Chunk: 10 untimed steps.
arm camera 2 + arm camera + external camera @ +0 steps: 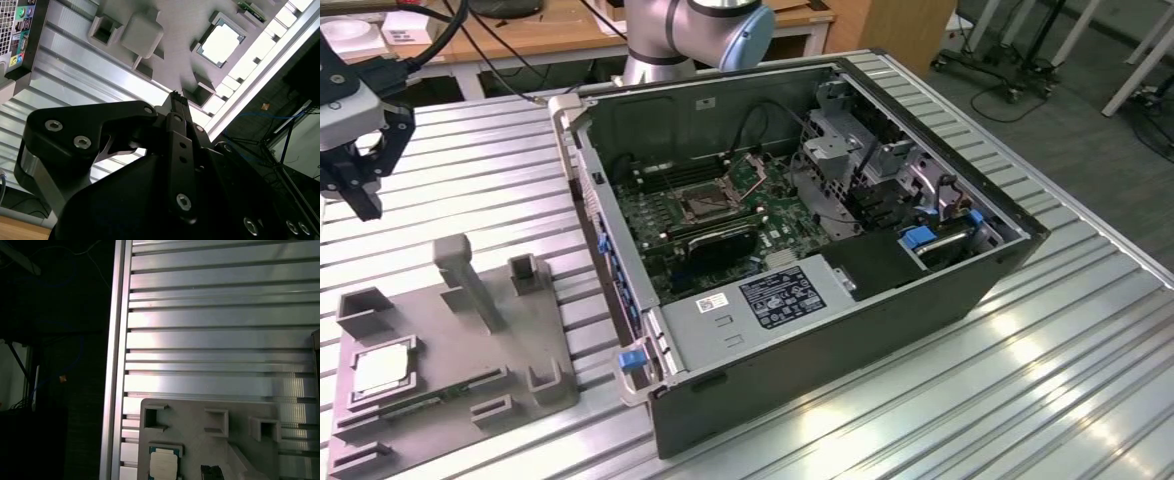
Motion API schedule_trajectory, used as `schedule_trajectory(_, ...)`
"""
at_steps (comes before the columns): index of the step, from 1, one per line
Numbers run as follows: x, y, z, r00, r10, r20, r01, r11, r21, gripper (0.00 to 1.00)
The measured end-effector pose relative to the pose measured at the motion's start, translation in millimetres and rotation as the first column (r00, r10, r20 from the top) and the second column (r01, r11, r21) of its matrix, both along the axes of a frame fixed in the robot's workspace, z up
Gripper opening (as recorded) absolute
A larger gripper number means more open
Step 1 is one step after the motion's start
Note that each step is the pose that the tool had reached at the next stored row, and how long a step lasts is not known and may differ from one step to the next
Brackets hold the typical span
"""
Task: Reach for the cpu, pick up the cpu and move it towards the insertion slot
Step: 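Reach for the cpu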
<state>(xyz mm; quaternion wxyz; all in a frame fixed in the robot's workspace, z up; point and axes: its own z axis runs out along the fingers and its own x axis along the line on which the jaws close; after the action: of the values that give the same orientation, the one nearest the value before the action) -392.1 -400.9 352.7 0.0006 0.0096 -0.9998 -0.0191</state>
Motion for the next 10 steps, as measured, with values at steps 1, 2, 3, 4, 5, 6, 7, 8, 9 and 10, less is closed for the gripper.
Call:
schedule_trajectory(1,-0.2,0.0,0.0,1.0000,0.000,0.0000,0.000,1.0000,0.0000,0.10)
schedule_trajectory(2,-0.4,0.0,0.0,1.0000,0.000,0.0000,0.000,1.0000,0.0000,0.10)
schedule_trajectory(3,-0.6,0.0,0.0,1.0000,0.000,0.0000,0.000,1.0000,0.0001,0.10)
schedule_trajectory(4,-0.8,0.0,0.0,1.0000,0.000,0.0000,0.000,1.0000,0.0000,0.10)
schedule_trajectory(5,-1.1,0.0,0.0,1.0000,0.000,-0.0001,0.000,1.0000,0.0000,0.10)
schedule_trajectory(6,-1.2,0.0,0.0,1.0000,0.000,0.0000,0.000,1.0000,0.0000,0.10)
schedule_trajectory(7,-1.4,0.0,0.0,1.0000,0.000,0.0000,0.000,1.0000,0.0000,0.10)
schedule_trajectory(8,-1.6,0.0,0.0,1.0000,0.000,0.0000,0.000,1.0000,0.0000,0.10)
schedule_trajectory(9,-1.8,0.0,0.0,1.0000,0.000,0.0000,0.000,1.0000,0.0000,0.10)
schedule_trajectory(10,-2.1,0.0,0.0,1.0000,0.000,0.0000,0.000,1.0000,0.0000,0.10)
